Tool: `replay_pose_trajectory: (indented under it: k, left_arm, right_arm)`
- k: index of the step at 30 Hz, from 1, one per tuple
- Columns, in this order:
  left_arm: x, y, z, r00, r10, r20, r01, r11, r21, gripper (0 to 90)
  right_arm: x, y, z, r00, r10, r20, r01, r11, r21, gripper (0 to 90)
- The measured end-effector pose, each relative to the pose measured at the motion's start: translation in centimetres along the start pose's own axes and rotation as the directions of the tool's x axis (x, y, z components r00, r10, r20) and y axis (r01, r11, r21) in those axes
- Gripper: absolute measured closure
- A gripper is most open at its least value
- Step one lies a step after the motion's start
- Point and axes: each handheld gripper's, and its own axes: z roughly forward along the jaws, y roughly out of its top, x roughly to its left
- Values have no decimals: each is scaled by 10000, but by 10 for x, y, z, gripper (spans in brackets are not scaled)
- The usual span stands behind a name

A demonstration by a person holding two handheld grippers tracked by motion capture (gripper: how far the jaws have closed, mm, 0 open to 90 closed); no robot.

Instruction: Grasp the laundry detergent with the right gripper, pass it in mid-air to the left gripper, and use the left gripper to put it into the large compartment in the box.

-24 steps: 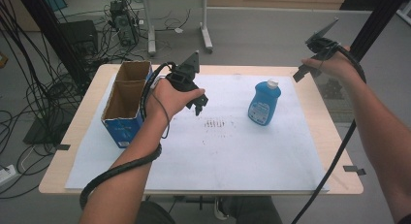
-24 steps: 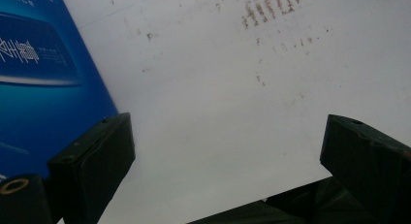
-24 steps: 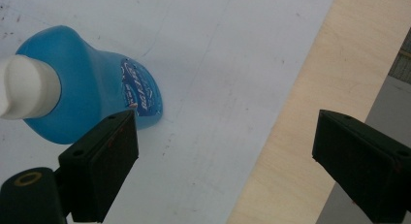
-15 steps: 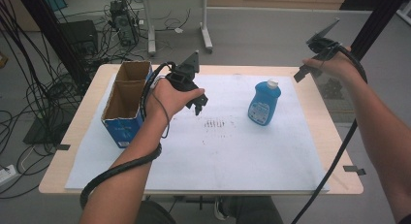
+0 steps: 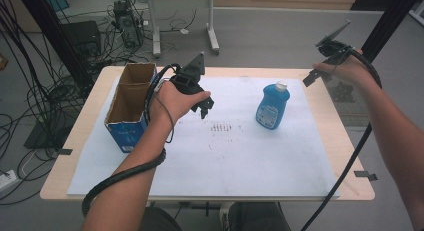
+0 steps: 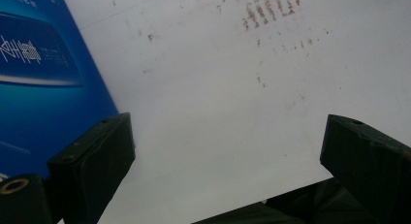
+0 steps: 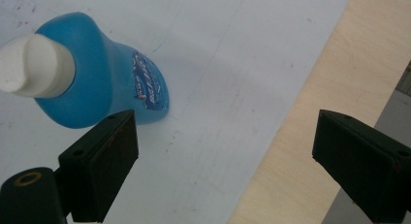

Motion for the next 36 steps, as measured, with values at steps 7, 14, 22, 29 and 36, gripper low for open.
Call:
replay_pose_trajectory:
  k: [7, 14, 22, 29, 36]
  left_arm:
    - [0, -1, -1, 10000, 23, 39, -22, 10000, -64, 59]
    - [0, -3, 0, 9999, 85, 64, -84, 9999, -129, 59]
    - [-1, -4, 1, 9998, 189, 67, -188, 9997, -153, 58]
    - [-3, -3, 3, 9997, 236, 65, -234, 9995, -230, 58]
    - [-4, -4, 5, 9995, 287, 145, -283, 9992, -274, 58]
  right_arm:
    - [2, -11, 3, 9994, -282, -203, 278, 9994, -207, 83]
    - [3, -27, 8, 9975, -512, -494, 485, 9974, -533, 83]
    - [7, -44, 15, 9929, -919, -752, 852, 9924, -884, 75]
    - [15, -52, 19, 9881, -1259, -888, 1158, 9870, -1112, 67]
    - [22, -62, 27, 9817, -1628, -991, 1479, 9787, -1426, 59]
